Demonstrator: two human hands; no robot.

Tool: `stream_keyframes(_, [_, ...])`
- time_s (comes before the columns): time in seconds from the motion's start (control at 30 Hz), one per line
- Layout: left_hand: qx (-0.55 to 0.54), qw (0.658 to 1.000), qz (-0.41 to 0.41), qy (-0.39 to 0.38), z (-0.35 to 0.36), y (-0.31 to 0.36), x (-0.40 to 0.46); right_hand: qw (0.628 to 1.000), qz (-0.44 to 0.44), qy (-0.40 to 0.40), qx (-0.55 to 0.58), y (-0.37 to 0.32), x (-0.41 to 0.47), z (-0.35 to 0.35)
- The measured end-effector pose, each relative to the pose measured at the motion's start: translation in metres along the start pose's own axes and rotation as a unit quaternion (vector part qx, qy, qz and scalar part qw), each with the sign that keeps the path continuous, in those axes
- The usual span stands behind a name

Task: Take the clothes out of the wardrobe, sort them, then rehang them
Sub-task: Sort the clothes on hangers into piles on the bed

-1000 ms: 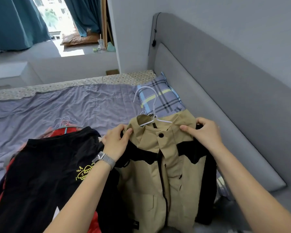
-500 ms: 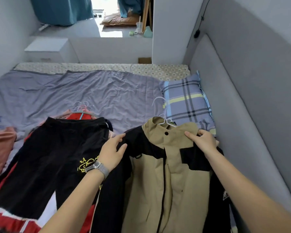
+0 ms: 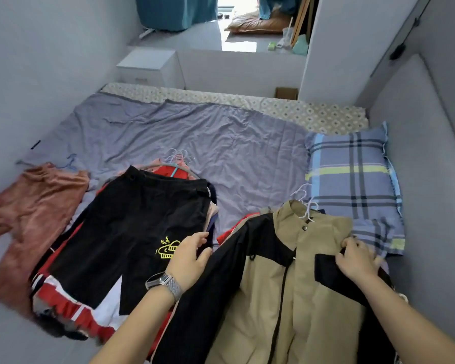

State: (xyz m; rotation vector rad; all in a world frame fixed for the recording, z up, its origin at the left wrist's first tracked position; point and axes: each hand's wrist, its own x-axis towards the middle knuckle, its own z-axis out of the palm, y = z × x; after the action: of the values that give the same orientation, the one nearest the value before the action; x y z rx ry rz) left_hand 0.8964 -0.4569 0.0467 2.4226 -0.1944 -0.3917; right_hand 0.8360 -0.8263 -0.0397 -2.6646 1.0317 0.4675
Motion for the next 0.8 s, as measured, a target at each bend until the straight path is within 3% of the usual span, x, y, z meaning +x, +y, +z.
stream_keyframes(0.13, [-0.004, 1.0, -0.01, 0.008, -0.018, -0.024, 0.004, 0.995, -0.052, 0.083, 0.017, -0.059, -0.02, -0.004])
stream_keyframes(0.23, [-0.006, 1.0, -0.019, 0.008, -0.038, -0.05, 0.016, 0.988, -0.09, 0.085, 0.088, -0.12, -0.039, -0.008])
stream_keyframes(0.33, [-0.004, 1.0, -0.026, 0.002, -0.063, -0.083, 0.034, 0.977, -0.132, 0.054, 0.155, -0.182, -0.055, -0.004])
stream_keyframes(0.47, [-0.015, 1.0, -0.022, -0.01, -0.105, -0.13, 0.074, 0.951, -0.162, -0.046, 0.261, -0.259, -0.072, 0.008])
stream_keyframes(0.8, [-0.023, 0.998, 0.012, -0.053, -0.184, -0.249, 0.188, 0.964, -0.099, -0.2, 0.147, -0.419, -0.055, 0.091])
